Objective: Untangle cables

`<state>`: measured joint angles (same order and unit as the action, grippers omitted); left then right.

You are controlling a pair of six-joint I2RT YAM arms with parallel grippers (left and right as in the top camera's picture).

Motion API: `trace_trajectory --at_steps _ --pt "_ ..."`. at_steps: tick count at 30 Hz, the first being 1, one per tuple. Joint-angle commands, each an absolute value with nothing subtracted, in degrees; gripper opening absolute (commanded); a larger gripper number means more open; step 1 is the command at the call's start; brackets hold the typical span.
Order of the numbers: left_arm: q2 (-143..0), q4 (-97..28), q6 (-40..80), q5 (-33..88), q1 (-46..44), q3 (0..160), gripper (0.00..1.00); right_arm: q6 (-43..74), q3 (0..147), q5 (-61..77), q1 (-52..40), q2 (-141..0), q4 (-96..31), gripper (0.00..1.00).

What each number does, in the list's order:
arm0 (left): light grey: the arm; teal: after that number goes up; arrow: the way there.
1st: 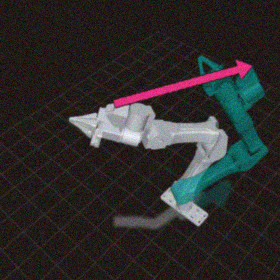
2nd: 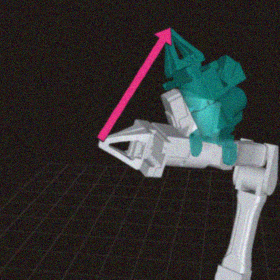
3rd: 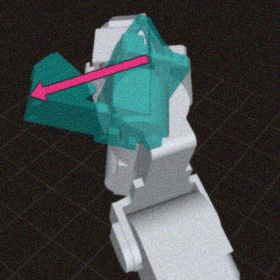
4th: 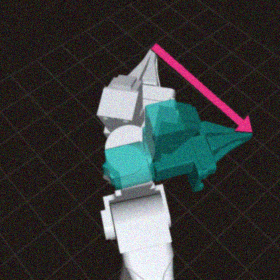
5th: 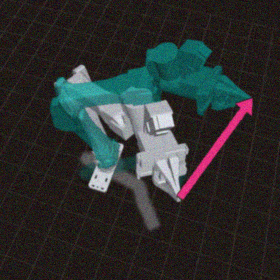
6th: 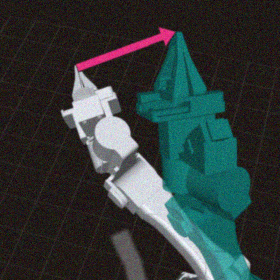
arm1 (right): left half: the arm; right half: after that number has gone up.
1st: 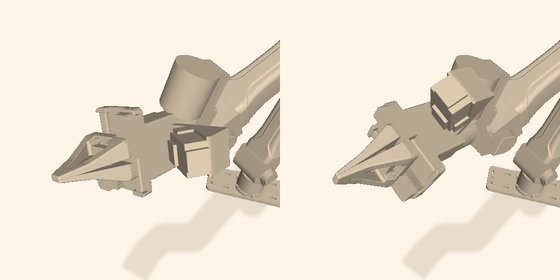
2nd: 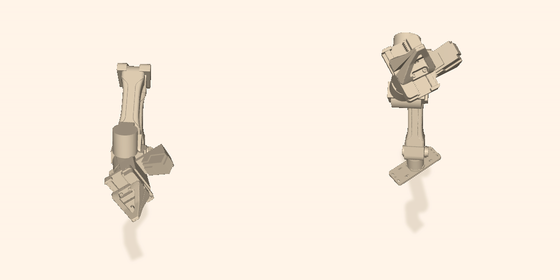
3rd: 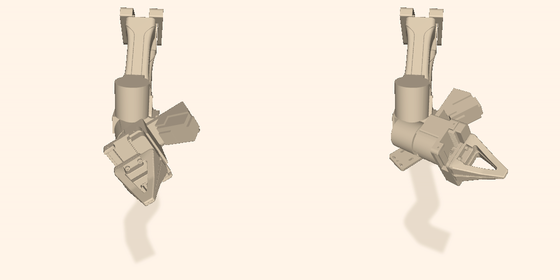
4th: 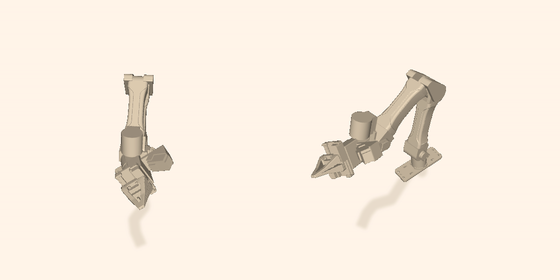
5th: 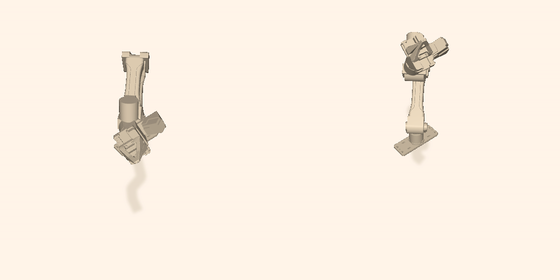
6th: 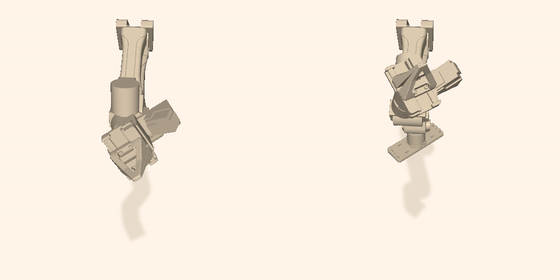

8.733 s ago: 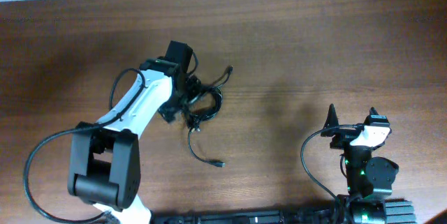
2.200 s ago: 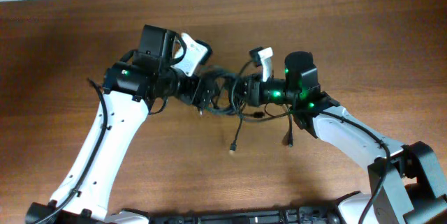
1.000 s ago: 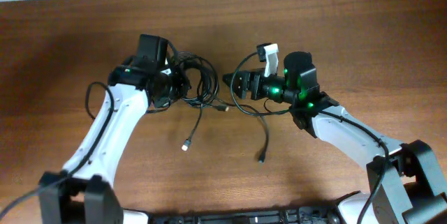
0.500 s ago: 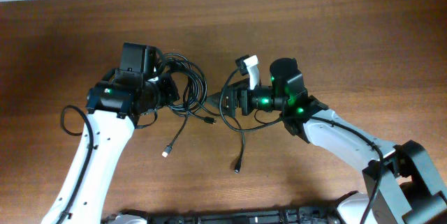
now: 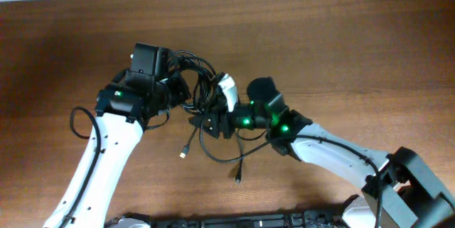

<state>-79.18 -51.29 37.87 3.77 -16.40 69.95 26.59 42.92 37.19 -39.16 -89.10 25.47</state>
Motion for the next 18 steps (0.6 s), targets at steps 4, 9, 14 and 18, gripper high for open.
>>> trace_trajectory --at_steps 4,9,14,18 --pt "-77.9 -51.1 43.5 0.2 -17.6 70.0 0.0 25.8 43.1 29.2 -42.3 -88.9 23.4 0.07" --pt "-77.9 -51.1 38.8 -7.4 -17.6 70.0 0.0 33.0 43.1 47.2 -36.0 -88.2 20.6 0.04" --pt "-77.9 -51.1 37.6 -5.8 -18.8 70.0 0.0 49.5 43.1 58.4 -31.0 -88.2 37.8 0.04" --pt "-77.9 -51.1 37.6 -5.8 -22.9 70.0 0.0 50.0 43.1 47.3 -31.0 -88.2 42.2 0.04"
